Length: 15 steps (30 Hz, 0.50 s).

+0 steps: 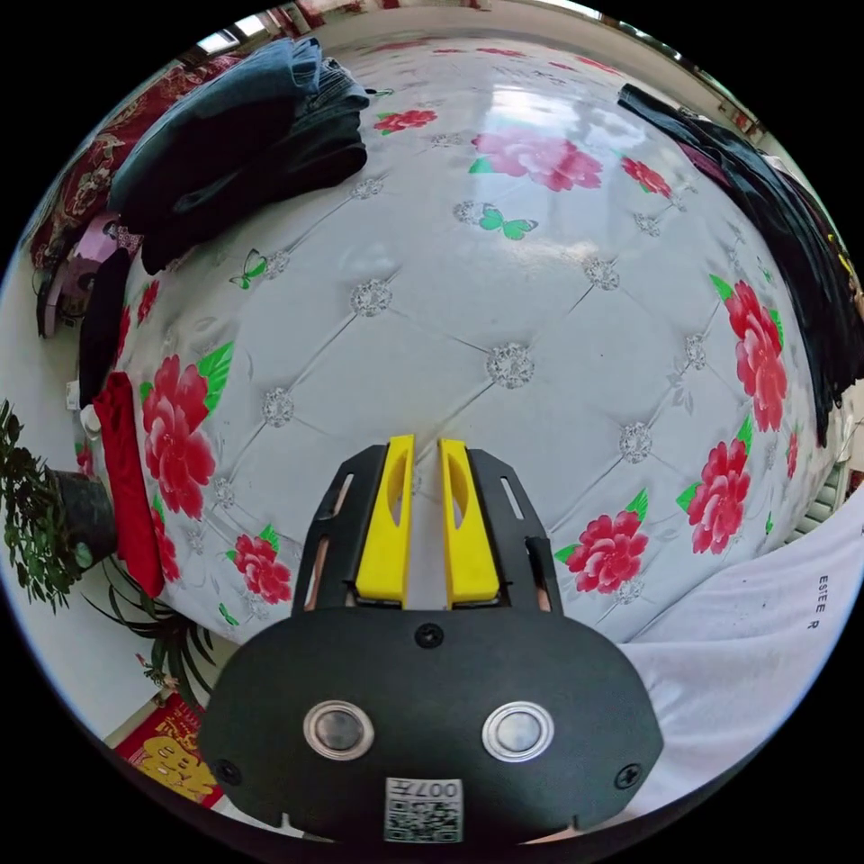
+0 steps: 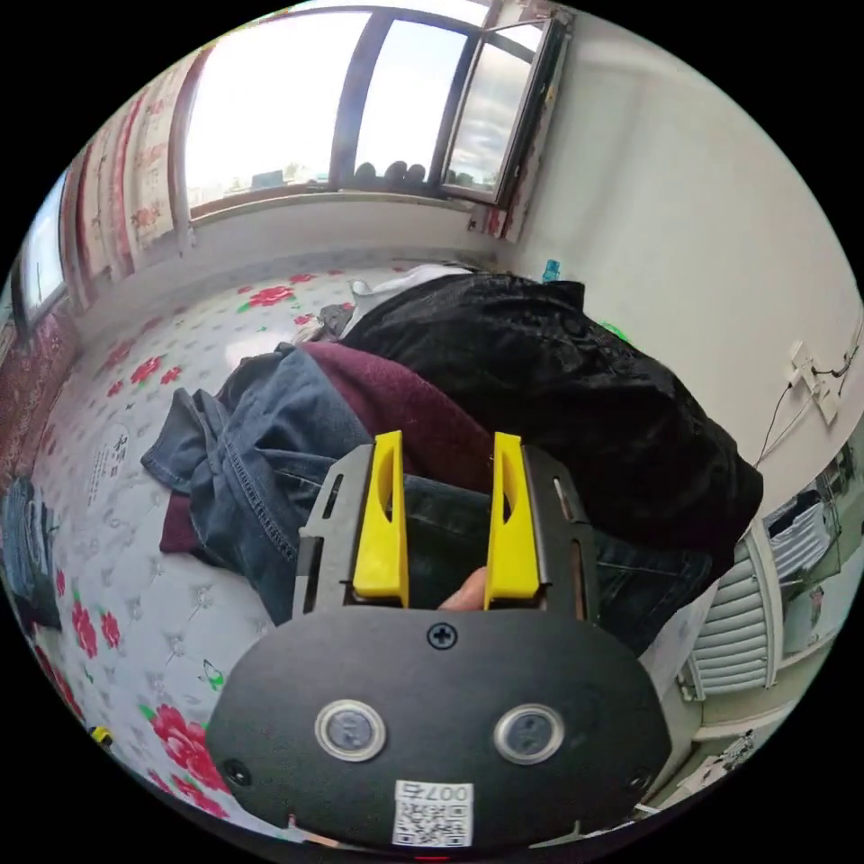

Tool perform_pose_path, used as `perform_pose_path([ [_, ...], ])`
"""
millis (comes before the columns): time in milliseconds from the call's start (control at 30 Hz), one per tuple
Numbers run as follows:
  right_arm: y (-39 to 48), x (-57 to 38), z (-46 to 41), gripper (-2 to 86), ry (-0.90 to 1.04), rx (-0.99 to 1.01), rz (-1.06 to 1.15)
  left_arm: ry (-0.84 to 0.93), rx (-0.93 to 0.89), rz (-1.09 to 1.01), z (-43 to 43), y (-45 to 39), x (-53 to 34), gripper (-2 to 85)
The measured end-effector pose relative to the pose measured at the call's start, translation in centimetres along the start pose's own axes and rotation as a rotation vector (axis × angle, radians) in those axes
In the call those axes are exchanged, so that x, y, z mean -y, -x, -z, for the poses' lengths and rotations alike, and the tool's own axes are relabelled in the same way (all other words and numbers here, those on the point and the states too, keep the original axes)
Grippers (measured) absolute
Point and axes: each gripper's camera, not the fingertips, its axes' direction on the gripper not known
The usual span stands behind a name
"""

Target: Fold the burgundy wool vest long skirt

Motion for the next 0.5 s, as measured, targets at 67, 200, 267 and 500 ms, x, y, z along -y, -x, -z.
perform_pose_path([
  [67, 0.4, -0.2, -4.3, 6.6, 0.179, 0.002, -0.022, -0.003, 0.006, 0.022, 0.1, -0.1, 0.0, 4.1],
  [200, 3.3, -5.3, -3.9, 4.1, 0.062, -0.098, 0.097, -0.035, 0.008, 0.053, 0.5, -0.1, -0.6, 3.6],
  [267, 3.2, -6.4, -2.3, 3.3, 0.055, -0.069, 0.140, -0.052, -0.009, 0.063, 0.7, 0.4, -1.0, 3.2],
  [500, -3.1, -3.3, 16.8, 0.9, -0.240, 0.250, 0.025, -0.065, -0.108, 0.099, 1.9, 1.9, -2.4, -0.8],
])
